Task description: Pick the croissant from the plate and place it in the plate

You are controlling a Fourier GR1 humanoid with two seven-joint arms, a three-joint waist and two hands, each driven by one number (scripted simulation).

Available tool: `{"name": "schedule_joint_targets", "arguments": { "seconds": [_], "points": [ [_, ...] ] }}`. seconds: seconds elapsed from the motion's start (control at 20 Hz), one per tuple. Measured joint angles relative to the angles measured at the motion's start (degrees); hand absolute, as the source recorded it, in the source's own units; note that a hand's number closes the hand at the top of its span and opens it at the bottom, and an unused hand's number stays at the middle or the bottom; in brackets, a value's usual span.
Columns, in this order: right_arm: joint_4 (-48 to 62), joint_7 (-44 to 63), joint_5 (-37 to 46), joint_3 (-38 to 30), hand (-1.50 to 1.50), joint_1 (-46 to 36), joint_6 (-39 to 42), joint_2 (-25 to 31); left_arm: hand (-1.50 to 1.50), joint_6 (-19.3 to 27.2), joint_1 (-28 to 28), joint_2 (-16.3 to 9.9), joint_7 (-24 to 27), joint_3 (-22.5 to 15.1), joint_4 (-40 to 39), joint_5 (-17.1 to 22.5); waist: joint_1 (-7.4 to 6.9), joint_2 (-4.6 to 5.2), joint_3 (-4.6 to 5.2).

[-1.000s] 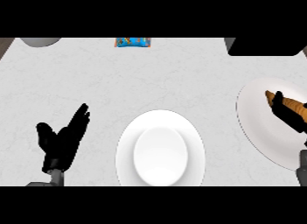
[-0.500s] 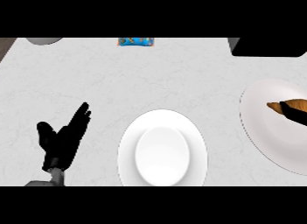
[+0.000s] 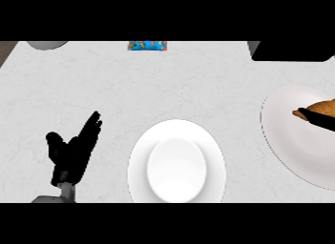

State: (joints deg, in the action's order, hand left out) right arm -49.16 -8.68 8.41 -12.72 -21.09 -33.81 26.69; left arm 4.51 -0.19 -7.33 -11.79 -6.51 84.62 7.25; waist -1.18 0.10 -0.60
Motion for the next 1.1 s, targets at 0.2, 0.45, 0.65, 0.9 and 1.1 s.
{"name": "schedule_joint_targets", "arguments": {
  "seconds": [0.2, 0.45, 0.65, 0.9, 1.1],
  "points": [
    [1.9, -8.4, -6.9, -6.5, -1.5, -1.0, 2.6, -0.5, 0.0, -0.1, 0.1, 0.2, 0.3, 0.5, -0.4, 0.2, 0.47, -0.19, 0.02],
    [0.1, -12.4, -13.7, -11.5, -1.5, 3.6, 9.4, 0.2, 0.0, -0.6, 1.4, -0.5, 0.4, 1.4, 0.6, 0.4, 1.23, -0.48, 0.19],
    [-4.9, -12.4, -18.4, -13.2, -1.5, 9.6, 18.0, 1.5, 0.0, -0.4, 1.7, -0.3, -0.4, 1.6, 1.1, 0.2, 1.73, -0.59, 0.3],
    [-12.1, -13.6, -21.9, -13.7, -1.5, 19.6, 26.9, 1.4, 0.0, -1.0, 2.3, -0.4, 0.6, 2.1, 1.2, 0.1, 2.01, -0.69, 0.31],
    [-16.8, -15.8, -22.9, -14.3, -1.5, 28.1, 32.1, 1.1, 0.0, -1.2, 1.8, -0.2, 0.2, 2.4, 0.6, 0.0, 2.03, -0.7, 0.31]
  ]
}}
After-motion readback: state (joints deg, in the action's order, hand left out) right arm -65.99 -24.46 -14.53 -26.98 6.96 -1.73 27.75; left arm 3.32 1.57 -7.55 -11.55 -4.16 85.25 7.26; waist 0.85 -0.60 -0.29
